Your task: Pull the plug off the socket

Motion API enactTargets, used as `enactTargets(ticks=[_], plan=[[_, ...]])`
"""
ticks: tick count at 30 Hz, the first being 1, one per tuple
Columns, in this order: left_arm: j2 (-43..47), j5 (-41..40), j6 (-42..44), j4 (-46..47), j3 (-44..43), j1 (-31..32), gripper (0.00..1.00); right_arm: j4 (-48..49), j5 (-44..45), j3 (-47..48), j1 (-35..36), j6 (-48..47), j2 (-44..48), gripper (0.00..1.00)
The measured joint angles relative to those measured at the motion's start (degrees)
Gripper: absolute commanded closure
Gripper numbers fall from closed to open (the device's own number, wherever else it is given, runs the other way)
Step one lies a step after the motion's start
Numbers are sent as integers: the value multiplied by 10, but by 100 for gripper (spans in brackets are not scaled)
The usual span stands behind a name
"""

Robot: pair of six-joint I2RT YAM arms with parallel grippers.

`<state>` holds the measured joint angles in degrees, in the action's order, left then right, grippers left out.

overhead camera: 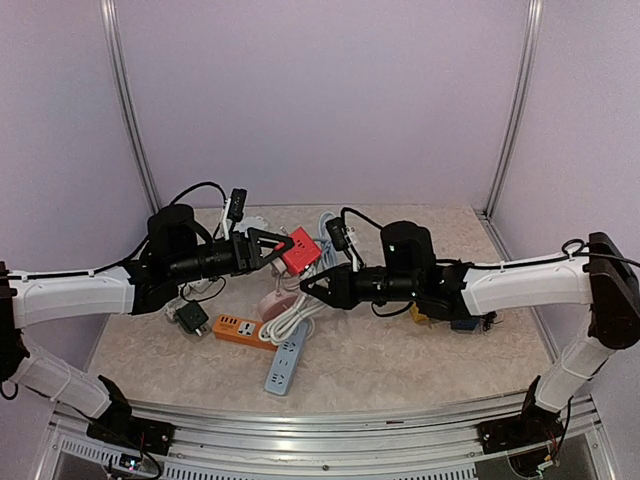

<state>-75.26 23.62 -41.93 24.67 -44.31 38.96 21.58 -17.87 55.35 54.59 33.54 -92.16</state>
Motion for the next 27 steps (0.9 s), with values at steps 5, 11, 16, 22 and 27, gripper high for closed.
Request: enactTargets(ticks=[5, 11, 16, 22, 27], plan=[[-1, 2, -1, 9, 0, 3, 77, -12, 6, 0, 0, 2, 11, 100], [-1, -53, 6, 10, 0, 24, 77, -2, 12, -5, 0, 73, 11, 100], [-1, -107, 9, 16, 8, 43, 77, 42, 9, -19, 0, 148, -2, 100], [-1, -162, 17, 22, 15, 61, 78, 63, 8, -18, 0, 200, -18, 100], [-1, -188, 17, 23, 16, 68, 78, 62, 13, -18, 0, 217, -18, 100]])
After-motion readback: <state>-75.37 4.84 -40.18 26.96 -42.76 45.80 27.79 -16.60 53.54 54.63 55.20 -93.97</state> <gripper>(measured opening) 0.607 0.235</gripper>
